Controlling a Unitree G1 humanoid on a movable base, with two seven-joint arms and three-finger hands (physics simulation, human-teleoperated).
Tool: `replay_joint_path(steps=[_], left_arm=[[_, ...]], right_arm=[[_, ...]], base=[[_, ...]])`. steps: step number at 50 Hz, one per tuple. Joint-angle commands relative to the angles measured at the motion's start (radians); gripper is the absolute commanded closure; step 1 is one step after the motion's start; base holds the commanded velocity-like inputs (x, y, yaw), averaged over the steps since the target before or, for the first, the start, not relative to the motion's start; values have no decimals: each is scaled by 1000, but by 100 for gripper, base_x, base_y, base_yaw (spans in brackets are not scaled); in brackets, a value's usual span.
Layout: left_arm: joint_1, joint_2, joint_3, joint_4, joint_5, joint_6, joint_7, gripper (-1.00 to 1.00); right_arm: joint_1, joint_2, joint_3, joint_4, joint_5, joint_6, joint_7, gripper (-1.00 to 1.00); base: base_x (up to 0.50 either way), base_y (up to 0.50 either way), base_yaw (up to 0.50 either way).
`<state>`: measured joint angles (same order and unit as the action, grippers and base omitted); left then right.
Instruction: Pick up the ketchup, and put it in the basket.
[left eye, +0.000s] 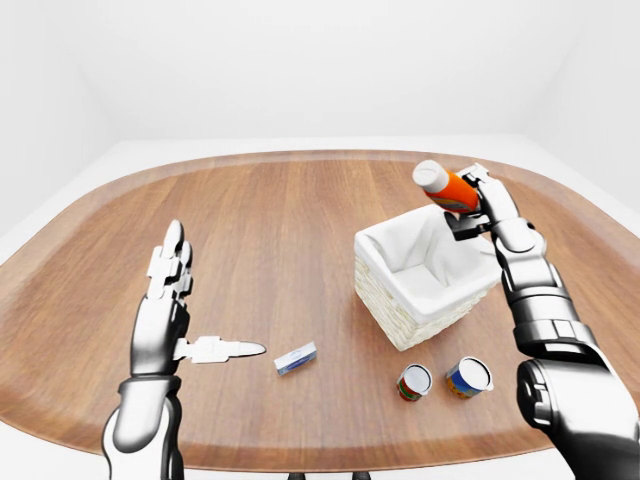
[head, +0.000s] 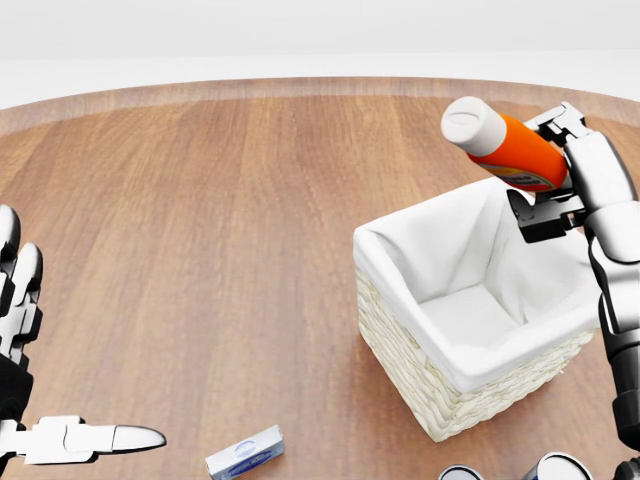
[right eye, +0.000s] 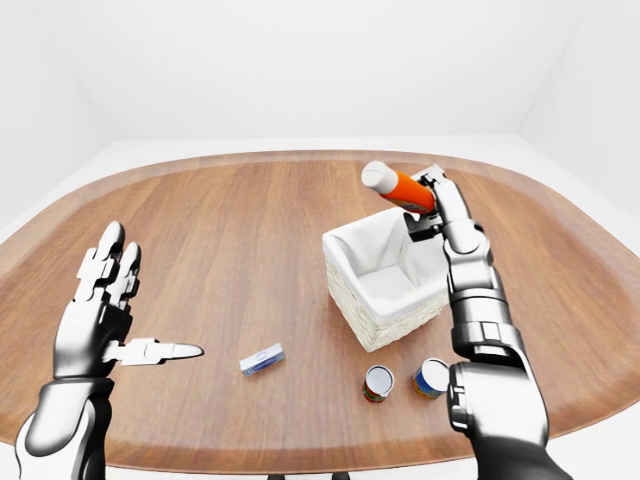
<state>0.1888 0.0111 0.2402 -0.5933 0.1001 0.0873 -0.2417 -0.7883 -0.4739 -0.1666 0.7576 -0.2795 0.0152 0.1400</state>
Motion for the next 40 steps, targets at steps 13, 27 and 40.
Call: replay_joint_path(steps=[13, 27, 40], left_arm=[[-2, -1, -9, -10, 3, 0, 3, -100], [-5, 0, -15, -3, 3, 0, 7, -100], [-6, 2, -13, 1, -1, 0, 8, -100]], right_arm=[[24, -49, 8, -57, -207, 47, 79, 100], [24, -54, 2, -93, -293, 60, 126, 100], [0, -60, 8, -111, -339, 66, 160, 100]], base=[[0, 0, 0], [0, 0, 0], [0, 0, 0]])
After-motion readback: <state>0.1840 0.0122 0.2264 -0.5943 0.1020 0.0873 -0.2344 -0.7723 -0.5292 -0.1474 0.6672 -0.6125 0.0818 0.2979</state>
